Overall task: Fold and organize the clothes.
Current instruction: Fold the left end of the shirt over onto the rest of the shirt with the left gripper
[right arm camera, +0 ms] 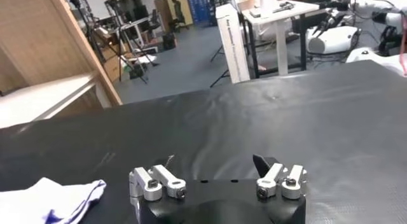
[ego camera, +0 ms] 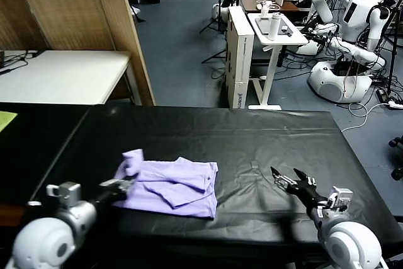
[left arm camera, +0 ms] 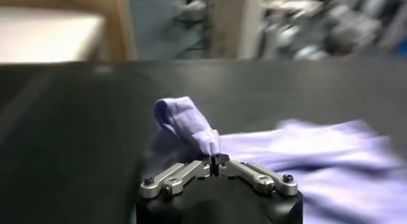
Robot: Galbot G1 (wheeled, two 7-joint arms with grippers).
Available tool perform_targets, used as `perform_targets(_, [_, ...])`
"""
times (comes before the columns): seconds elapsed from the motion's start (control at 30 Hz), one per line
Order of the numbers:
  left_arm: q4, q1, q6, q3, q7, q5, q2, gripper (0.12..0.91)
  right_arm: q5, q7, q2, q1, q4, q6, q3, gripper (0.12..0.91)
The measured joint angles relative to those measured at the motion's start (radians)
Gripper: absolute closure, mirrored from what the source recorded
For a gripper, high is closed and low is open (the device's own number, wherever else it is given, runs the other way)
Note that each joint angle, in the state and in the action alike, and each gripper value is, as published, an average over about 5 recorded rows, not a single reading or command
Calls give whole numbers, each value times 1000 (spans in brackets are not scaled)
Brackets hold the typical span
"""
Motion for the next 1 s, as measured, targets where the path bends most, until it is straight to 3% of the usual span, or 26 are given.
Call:
perform_targets(0.4, [45,-104,0,200,-4,13,-103,856,-16,-1,16,-22,6,2,2,118])
perform_targets(1.0, [79,-120,0,271,-6,48,-199,856,-27,-1,24,-19,5,1,-10,118])
